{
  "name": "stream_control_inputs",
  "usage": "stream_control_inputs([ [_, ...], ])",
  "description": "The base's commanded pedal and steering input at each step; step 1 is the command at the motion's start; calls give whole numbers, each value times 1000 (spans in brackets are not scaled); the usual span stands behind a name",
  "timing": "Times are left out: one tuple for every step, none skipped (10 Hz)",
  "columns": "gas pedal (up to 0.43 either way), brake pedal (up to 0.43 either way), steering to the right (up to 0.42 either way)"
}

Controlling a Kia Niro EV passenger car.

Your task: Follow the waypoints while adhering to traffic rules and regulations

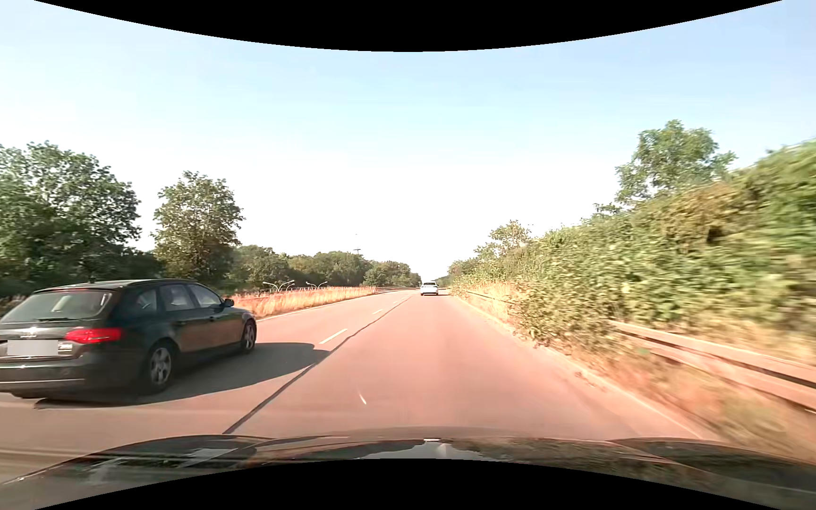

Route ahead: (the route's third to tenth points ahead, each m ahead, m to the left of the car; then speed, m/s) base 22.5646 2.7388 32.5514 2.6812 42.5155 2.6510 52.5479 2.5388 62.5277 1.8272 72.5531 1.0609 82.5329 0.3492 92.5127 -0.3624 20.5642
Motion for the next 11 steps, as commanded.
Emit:
stream_control_inputs([
  [157, 0, 3],
  [157, 0, 3],
  [157, 0, 3],
  [157, 0, 3],
  [157, 0, 4],
  [157, 0, 4],
  [157, 0, 4],
  [157, 0, 4],
  [157, 0, 4],
  [157, 0, 4],
  [157, 0, 4],
])
